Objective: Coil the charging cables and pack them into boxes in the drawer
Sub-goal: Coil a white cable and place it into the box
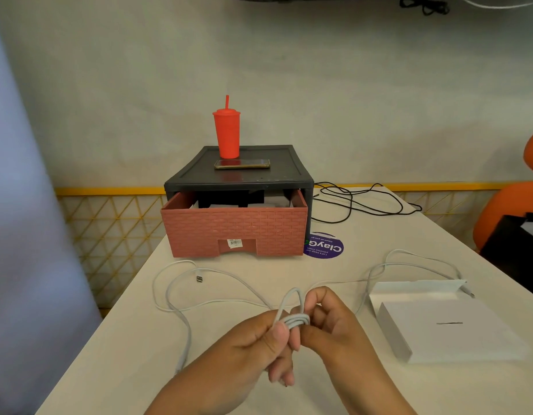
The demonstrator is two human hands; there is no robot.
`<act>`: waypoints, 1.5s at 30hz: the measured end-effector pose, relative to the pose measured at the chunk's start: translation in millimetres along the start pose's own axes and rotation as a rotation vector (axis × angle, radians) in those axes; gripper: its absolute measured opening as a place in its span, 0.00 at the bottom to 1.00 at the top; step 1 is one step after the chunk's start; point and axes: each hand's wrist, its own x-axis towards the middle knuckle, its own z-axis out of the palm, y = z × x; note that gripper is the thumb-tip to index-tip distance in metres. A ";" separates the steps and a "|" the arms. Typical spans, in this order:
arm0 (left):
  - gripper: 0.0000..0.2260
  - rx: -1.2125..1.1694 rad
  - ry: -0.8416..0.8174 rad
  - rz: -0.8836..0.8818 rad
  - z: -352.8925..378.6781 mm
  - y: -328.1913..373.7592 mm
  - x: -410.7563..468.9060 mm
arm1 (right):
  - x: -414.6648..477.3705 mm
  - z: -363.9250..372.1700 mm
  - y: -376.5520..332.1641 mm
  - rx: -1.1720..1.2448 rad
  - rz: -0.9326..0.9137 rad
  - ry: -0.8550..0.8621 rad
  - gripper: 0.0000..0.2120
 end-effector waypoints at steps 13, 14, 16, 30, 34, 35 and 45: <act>0.16 -0.406 0.244 -0.106 8.0 11.1 1.3 | -3.6 -4.5 -8.8 0.429 0.194 -0.338 0.22; 0.16 -0.417 0.287 -0.103 9.4 10.0 2.5 | -3.1 -3.1 -9.7 0.405 0.204 -0.320 0.22; 0.15 -0.435 0.367 -0.083 10.6 8.3 4.7 | -2.0 -0.4 -10.2 0.288 0.204 -0.261 0.21; 0.16 -0.068 0.641 0.022 -11.6 2.5 4.6 | -15.8 -8.1 -45.2 -0.373 0.090 -0.219 0.16; 0.11 0.155 0.636 0.068 -11.5 1.6 4.9 | -14.0 -21.6 -48.5 -0.650 -0.073 -0.123 0.23; 0.13 0.139 0.615 0.057 -10.6 2.8 4.6 | -12.3 -23.7 -45.2 -0.707 -0.127 -0.084 0.23; 0.13 -0.546 0.655 0.003 13.9 17.3 10.0 | -4.1 -3.2 -5.3 -0.352 -0.077 0.016 0.12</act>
